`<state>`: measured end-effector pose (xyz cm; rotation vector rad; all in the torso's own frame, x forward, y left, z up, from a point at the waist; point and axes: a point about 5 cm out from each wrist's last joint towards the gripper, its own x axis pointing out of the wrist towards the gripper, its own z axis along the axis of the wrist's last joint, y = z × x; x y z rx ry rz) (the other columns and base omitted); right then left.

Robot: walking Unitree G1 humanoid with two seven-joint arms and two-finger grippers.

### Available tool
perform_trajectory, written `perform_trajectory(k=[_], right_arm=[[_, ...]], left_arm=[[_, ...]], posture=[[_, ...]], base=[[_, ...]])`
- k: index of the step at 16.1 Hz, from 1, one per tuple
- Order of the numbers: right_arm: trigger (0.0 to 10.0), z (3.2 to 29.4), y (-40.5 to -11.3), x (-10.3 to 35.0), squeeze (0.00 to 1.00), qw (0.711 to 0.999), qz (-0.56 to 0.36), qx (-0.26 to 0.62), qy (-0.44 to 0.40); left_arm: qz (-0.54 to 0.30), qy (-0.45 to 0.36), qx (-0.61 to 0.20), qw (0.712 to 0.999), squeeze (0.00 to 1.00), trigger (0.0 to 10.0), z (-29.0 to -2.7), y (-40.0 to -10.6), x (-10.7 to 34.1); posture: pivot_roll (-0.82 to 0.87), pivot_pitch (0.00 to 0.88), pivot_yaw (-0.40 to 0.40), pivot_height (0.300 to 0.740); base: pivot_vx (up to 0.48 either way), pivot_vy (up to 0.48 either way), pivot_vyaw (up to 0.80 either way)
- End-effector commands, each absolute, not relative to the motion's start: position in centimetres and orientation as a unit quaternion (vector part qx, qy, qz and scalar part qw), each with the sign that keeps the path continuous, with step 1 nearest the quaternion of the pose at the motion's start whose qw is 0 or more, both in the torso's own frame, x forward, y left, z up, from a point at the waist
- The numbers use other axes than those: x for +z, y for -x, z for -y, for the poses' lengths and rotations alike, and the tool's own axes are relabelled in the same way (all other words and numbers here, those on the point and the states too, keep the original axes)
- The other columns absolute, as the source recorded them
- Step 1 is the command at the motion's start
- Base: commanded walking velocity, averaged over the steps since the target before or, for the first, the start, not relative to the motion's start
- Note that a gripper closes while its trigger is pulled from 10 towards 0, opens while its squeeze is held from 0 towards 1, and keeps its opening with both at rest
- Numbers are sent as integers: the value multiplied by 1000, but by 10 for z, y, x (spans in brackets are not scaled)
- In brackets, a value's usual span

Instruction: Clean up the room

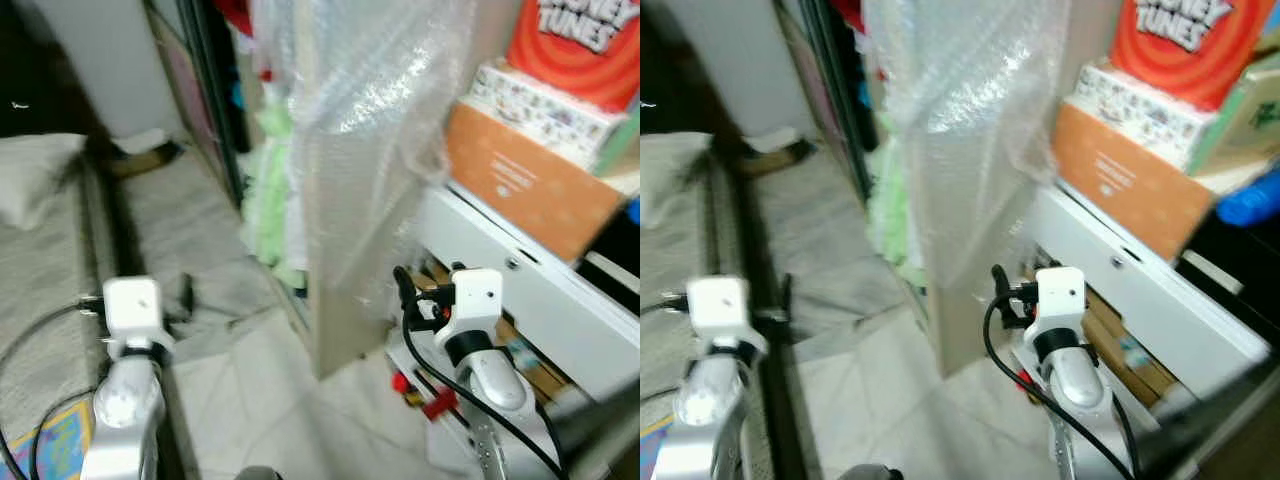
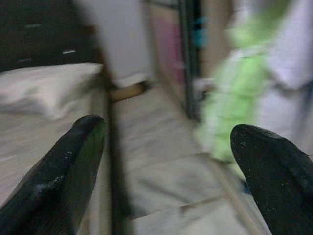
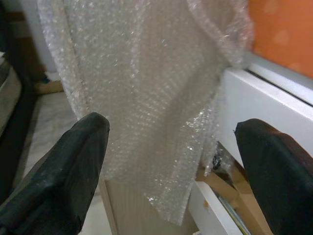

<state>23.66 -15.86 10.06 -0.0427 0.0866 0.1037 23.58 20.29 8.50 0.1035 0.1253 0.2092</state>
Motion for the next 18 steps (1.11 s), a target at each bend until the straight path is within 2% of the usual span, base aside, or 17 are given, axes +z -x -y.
perform_trajectory(k=[1, 5, 7, 9, 11, 14, 18], right_arm=[[10000, 162, -241, 101, 0, 998, -43, 42, 21], [10000, 152, -253, 99, 0, 997, -40, 59, 11], [10000, 149, -255, 99, 0, 997, -37, 65, 12], [10000, 148, -257, 99, 0, 997, -37, 67, 8], [10000, 147, -259, 98, 0, 997, -38, 73, 8], [10000, 146, -259, 98, 0, 996, -39, 76, 6], [10000, 148, -257, 96, 0, 997, -40, 72, 4]], left_arm=[[-90, -57, 118, 987, 0, 10000, -202, -235, 78], [-113, -27, 80, 990, 0, 10000, -195, -238, 71], [-96, -8, 41, 994, 0, 10000, -186, -240, 76], [-85, -24, -25, 996, 0, 10000, -171, -241, 79], [-72, -50, -53, 995, 0, 10000, -165, -242, 83], [-79, -65, -46, 994, 0, 10000, -169, -243, 80], [-94, -7, -56, 994, 0, 10000, -166, -242, 74]], posture=[[6, 0, 31, 740], [13, 0, 24, 740], [8, 0, 23, 740], [12, 0, 14, 740], [14, 0, 8, 740], [10, 0, 16, 740], [8, 0, 18, 740]], base=[[0, 0, 800], [0, 0, 800], [0, 0, 800], [0, 0, 800], [0, 0, 800], [0, 0, 800], [0, 0, 800]])
